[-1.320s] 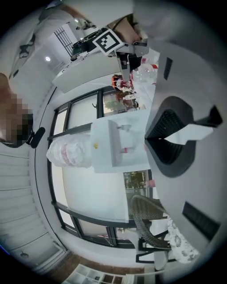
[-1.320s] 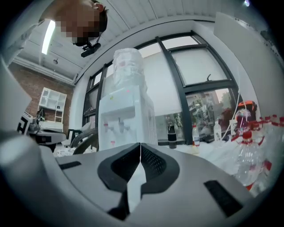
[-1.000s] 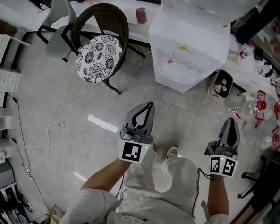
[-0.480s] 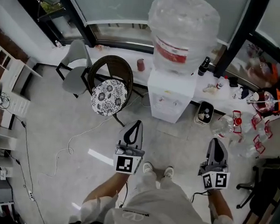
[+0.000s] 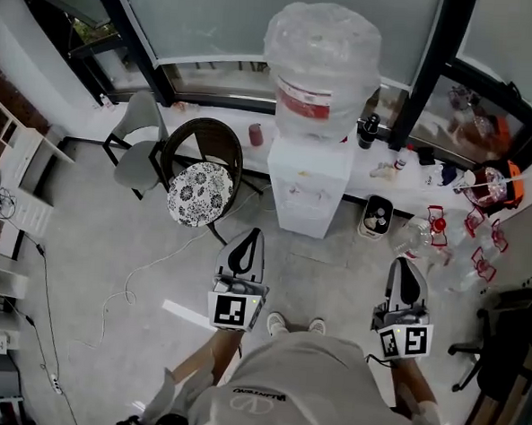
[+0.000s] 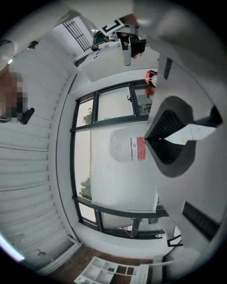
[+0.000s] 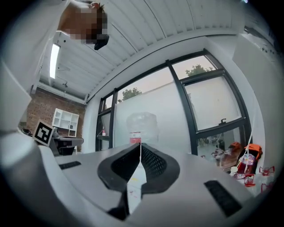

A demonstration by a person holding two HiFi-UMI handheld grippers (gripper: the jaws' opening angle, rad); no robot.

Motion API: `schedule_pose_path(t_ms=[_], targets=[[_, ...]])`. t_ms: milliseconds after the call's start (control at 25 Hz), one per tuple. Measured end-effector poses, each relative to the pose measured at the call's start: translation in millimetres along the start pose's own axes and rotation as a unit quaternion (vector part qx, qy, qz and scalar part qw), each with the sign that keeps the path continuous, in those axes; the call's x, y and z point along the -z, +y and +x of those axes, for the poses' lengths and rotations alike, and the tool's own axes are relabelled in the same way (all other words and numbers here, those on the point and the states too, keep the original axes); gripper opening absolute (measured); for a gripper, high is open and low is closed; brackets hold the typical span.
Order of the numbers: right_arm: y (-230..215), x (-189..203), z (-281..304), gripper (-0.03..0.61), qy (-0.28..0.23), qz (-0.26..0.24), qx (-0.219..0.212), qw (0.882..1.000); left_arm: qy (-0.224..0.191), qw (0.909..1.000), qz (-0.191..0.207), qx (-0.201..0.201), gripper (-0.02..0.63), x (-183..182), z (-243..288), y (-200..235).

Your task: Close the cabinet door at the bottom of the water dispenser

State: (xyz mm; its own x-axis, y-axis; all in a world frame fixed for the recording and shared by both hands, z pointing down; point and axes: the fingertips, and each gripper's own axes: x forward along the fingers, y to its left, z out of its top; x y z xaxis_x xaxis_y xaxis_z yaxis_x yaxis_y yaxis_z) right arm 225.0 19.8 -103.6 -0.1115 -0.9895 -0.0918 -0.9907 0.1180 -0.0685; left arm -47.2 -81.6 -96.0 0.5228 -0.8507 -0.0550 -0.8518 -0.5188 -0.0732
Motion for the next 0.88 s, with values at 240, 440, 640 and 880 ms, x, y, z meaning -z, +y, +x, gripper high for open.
schedule_pose_path(t_ms=[240,440,640,880], targets=[[-2.1,0.7,-7.7,0.018,0.004,-0.004,0.006,1.000,0.003,0.9998,-0.017,0.011,0.008,4.1,-3.1,-8.2],[-0.4,4.6,-5.9,0.018,0.007,-0.019,0.009,1.000,0.002,0.9996,-0.025,0.013,0.008,9.4,-2.8,-7.5],[2.7,8.5,-4.4,0.018,0.020,-0.015,-0.001,1.000,0.002,0.9997,-0.023,0.012,0.008,4.0,-2.2,-8.8],[4.6,10.0,-8.2,0.015,0.027,-0.013,-0.002,1.000,0.000,0.9997,-0.016,0.019,0.008,-1.9,-3.5,-14.8]])
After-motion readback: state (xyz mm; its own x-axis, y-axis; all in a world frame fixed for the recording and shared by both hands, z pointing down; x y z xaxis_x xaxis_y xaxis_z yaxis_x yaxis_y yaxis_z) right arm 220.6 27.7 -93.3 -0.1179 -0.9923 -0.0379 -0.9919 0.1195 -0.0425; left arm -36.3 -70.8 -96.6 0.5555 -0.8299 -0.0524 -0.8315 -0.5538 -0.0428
